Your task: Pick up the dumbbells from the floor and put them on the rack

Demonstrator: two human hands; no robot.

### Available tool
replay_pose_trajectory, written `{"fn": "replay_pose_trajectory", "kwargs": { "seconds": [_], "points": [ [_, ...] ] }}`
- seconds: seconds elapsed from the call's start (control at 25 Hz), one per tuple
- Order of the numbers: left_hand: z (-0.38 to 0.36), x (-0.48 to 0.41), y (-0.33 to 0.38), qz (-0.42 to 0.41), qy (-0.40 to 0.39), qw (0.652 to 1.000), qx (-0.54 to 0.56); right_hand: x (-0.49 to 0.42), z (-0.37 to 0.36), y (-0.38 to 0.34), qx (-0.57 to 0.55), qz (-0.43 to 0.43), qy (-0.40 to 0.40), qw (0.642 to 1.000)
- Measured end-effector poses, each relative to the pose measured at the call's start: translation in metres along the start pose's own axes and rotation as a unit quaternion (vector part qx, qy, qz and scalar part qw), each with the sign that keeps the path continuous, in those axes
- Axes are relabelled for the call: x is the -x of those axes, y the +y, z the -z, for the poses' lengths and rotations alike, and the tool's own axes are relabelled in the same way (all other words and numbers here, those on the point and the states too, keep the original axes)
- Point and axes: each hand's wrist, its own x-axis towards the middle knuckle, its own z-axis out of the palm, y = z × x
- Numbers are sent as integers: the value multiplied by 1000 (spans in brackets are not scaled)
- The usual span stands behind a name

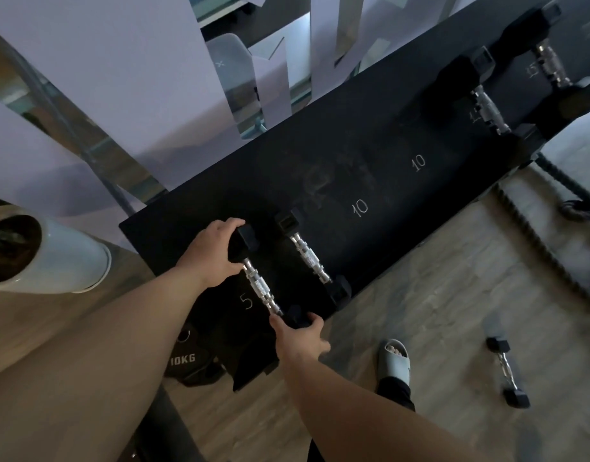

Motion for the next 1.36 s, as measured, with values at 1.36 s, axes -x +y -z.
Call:
{"fn": "replay_pose_trajectory", "kwargs": {
  "seconds": [1.36],
  "points": [
    [39, -224, 359, -81, 32, 991, -97, -147, 290, -256, -106, 62, 108, 987]
  ]
}}
